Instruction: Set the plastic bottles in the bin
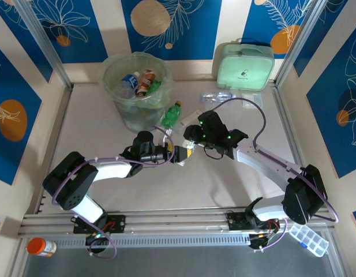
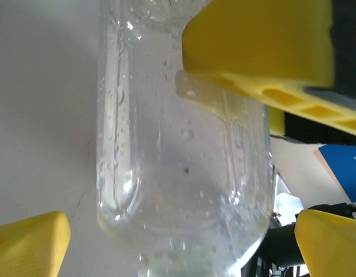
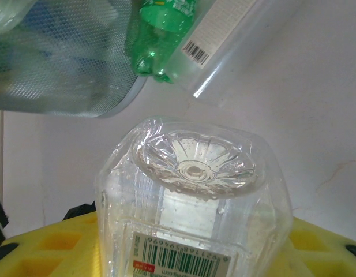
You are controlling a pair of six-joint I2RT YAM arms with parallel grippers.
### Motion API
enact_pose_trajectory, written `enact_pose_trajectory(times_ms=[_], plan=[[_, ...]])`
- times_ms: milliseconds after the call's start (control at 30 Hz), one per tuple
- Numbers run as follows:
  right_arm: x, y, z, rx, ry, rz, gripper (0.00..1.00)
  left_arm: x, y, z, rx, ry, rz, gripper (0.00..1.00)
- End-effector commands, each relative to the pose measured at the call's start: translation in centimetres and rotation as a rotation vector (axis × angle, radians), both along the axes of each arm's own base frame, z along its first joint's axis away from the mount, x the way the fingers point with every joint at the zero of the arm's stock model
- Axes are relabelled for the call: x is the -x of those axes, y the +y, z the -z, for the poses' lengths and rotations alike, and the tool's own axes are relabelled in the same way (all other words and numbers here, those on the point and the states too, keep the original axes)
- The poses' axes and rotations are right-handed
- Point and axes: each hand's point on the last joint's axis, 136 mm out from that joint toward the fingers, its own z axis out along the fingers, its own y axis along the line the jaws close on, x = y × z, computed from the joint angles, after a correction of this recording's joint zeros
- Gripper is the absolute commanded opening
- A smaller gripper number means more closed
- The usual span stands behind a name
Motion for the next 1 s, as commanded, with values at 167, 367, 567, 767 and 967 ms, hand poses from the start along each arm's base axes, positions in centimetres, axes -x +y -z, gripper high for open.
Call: enact_pose_trajectory(times_ms=[167, 367, 567, 767, 967], plan=[[1.0, 2.0, -2.1, -0.063, -0.044, -0.072, 0.55, -1.0, 0.1, -1.7, 0.045, -0.050, -0.005, 0.81], [1.6, 2.7, -1.9, -0.081, -0.036, -0.093, 0.55, -1.4, 0.7, -2.0, 0.078, -0.047, -0.018, 0.71], [1.7, 3.1, -1.9, -0.078, -0.040, -0.100, 0.57, -1.3, 0.6, -2.3, 0.104, -0.048, -0.002, 0.62], [1.3, 2.4, -2.5, -0.065, -0.052, -0.078, 0.84, -1.3, 0.8, -2.6, 0.095, -0.062, -0.013, 0.59], [1.1, 0.2, -4.3, -0.045, -0.108, -0.019, 0.90, -1.6, 1.3, -2.0, 0.059, -0.066, -0.043, 0.59]])
